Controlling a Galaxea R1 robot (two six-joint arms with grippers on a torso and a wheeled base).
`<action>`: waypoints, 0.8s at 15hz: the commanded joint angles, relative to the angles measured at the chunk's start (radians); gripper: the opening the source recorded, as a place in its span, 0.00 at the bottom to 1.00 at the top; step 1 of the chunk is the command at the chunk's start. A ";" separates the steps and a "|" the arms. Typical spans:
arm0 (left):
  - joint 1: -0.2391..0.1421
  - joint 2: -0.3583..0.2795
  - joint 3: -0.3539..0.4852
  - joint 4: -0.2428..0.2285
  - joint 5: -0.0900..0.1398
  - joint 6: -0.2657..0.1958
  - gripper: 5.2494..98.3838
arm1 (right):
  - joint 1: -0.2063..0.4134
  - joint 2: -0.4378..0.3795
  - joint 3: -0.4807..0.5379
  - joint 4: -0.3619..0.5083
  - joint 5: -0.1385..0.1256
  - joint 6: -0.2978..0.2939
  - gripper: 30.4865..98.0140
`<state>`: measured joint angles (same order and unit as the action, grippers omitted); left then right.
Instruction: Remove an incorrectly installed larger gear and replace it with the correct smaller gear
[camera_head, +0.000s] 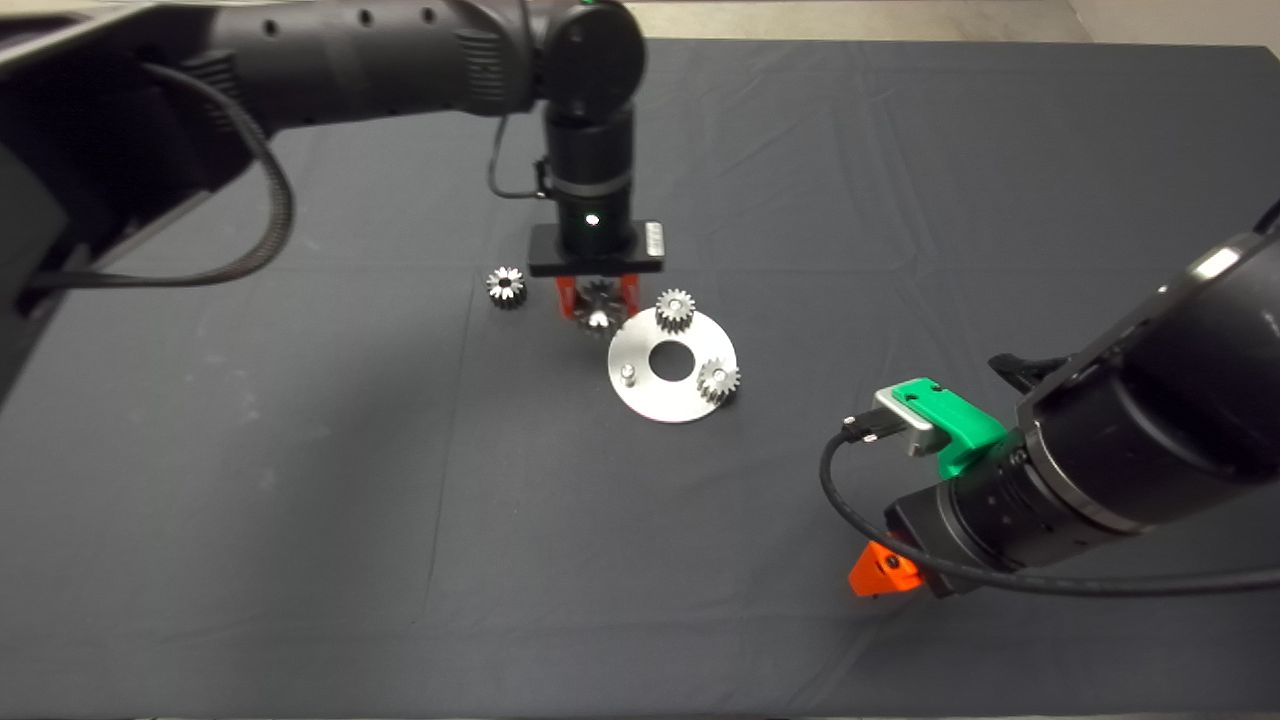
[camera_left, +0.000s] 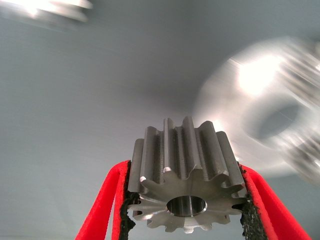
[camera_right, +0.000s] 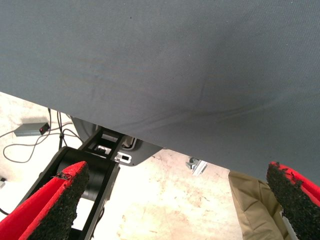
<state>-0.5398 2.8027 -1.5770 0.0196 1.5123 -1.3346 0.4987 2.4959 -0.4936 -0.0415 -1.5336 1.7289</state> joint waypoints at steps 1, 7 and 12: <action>-0.028 -0.124 0.056 -0.014 0.086 0.029 0.37 | 0.021 0.002 0.003 -0.005 -0.085 0.006 0.94; 0.037 -0.164 0.062 0.016 0.086 0.045 0.37 | 0.021 0.000 0.005 -0.005 -0.085 0.006 0.94; 0.045 -0.176 0.067 0.020 0.086 0.046 0.37 | 0.020 0.001 0.002 -0.005 -0.085 0.006 0.94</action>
<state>-0.4681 2.6322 -1.5240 0.0355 1.5168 -1.2955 0.4991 2.4964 -0.4936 -0.0417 -1.5328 1.7289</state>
